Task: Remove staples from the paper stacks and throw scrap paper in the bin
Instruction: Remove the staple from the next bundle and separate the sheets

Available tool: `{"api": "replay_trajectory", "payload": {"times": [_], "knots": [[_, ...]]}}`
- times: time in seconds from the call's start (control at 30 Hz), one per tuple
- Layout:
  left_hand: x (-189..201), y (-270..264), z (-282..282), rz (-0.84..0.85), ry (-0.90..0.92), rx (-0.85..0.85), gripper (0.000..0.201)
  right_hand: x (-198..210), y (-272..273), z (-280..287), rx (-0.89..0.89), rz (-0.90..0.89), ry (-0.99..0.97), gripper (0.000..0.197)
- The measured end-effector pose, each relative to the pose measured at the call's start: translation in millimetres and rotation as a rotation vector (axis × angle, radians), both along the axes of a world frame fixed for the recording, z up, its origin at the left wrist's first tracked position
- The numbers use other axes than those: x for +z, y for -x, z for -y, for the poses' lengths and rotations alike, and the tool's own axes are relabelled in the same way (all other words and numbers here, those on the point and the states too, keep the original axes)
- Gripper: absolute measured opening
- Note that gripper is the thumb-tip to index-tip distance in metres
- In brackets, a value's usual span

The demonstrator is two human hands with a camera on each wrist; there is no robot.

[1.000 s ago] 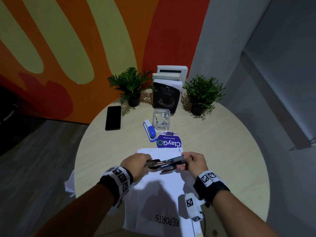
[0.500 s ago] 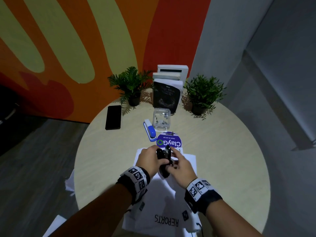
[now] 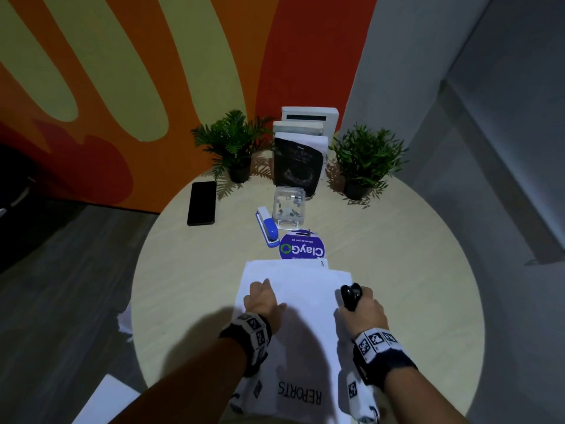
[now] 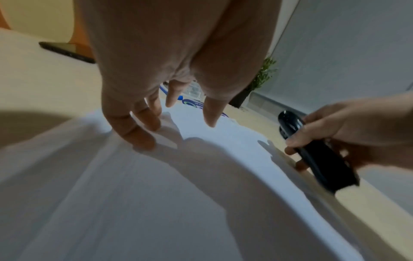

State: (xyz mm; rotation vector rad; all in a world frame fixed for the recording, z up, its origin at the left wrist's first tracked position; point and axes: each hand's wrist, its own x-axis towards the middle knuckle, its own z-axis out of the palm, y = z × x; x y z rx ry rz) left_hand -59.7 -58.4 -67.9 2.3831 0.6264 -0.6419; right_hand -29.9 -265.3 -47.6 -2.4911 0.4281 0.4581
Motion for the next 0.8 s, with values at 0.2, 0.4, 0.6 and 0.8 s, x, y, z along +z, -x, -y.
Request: {"api": "replay_trajectory", "payload": {"times": [0.2, 0.4, 0.6, 0.8], "knots": [[-13.1, -10.6, 8.3, 0.005, 0.166, 0.252, 0.062, -15.1, -0.4, 2.8, 0.003, -0.028, -0.071, 0.053], [-14.1, -3.1, 5.9, 0.138, 0.213, 0.357, 0.030, -15.7, -5.4, 14.3, 0.015, -0.007, -0.063, 0.049], [-21.4, 3.3, -13.4, 0.227, 0.098, 0.355, 0.061, -10.6, -26.4, 32.2, 0.098, 0.010, 0.116, 0.021], [-19.4, 4.1, -12.3, 0.148, -0.081, 0.282, 0.059, -3.6, -43.4, 37.1, 0.080, 0.029, 0.211, 0.022]]}}
